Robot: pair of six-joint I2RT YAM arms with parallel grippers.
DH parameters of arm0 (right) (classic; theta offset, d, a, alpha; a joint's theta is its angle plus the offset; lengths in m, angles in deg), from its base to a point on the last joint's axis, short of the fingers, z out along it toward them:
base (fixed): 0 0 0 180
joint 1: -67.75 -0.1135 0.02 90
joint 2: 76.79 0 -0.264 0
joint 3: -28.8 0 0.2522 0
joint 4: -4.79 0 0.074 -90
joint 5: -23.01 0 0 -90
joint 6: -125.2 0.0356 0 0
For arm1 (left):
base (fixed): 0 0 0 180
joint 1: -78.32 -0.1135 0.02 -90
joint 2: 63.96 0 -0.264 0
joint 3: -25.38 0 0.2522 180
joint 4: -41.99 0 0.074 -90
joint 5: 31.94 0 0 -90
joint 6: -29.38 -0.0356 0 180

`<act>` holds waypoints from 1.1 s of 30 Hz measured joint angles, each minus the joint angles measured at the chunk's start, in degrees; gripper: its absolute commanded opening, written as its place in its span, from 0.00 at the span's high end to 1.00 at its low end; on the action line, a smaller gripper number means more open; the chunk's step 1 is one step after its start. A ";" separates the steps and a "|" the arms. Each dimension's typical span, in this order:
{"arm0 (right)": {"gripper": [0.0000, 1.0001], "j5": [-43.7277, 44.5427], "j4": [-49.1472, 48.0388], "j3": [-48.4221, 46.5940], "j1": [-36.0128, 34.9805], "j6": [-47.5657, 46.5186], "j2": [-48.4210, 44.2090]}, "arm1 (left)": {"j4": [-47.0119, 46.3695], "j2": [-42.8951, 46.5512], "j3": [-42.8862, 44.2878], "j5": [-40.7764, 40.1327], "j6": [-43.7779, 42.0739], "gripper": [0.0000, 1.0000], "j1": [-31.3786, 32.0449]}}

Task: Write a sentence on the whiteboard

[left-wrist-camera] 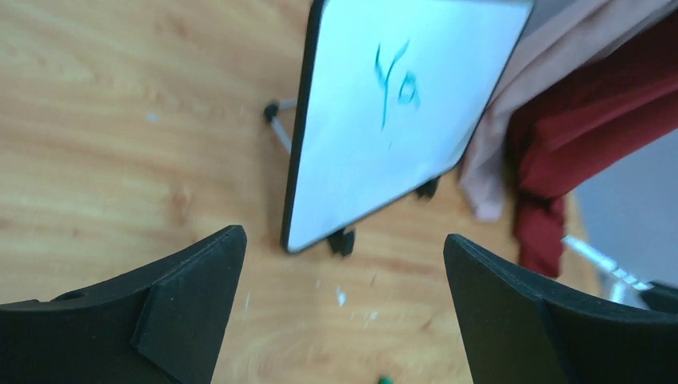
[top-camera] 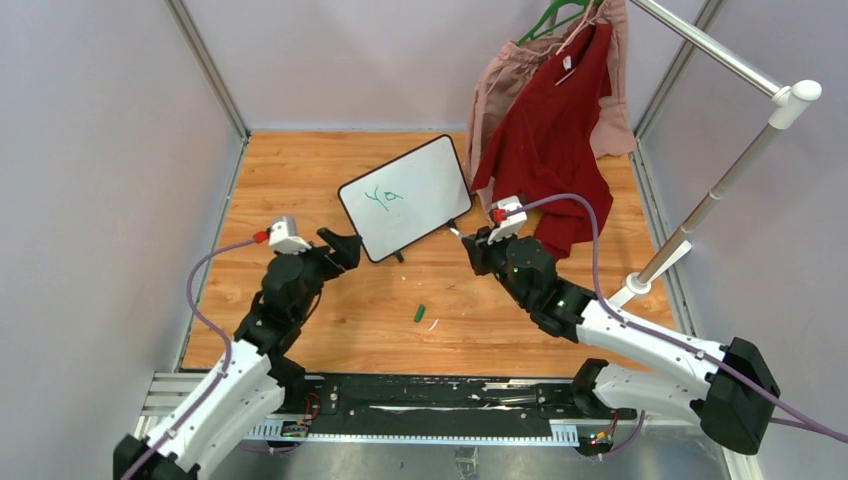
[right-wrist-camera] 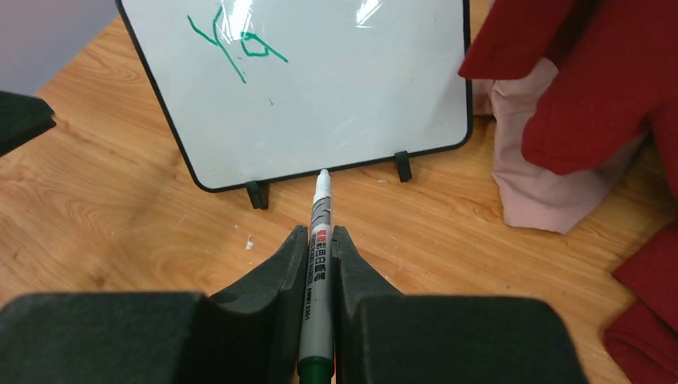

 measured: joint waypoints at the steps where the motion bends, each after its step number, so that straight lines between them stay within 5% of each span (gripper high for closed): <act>1: 1.00 0.55 0.87 0.31 -0.02 0.39 -0.52 | 5.60 -2.25 2.89 -3.34 -0.31 0.00 2.91; 6: 1.00 3.52 5.62 0.63 -0.04 2.05 -2.36 | 25.90 -19.87 17.70 -16.76 2.75 0.01 15.43; 9: 1.00 4.96 7.82 0.66 -0.04 2.34 -3.96 | 31.06 -25.51 21.73 -21.40 7.02 0.00 16.81; 15: 1.00 7.10 9.38 1.55 -0.04 2.19 -9.16 | 29.18 -21.70 17.86 -19.34 12.07 0.00 18.14; 18: 1.00 7.74 9.84 1.77 -0.04 2.21 -10.71 | 29.66 -23.02 19.06 -20.57 15.28 0.05 24.09; 22: 1.00 8.07 10.75 2.12 -0.04 2.38 -12.55 | 29.09 -32.57 23.91 -21.49 20.11 0.13 30.77; 33: 1.00 8.90 14.08 2.49 -0.04 2.45 -19.32 | 29.40 -55.49 35.26 -23.65 26.12 0.32 31.06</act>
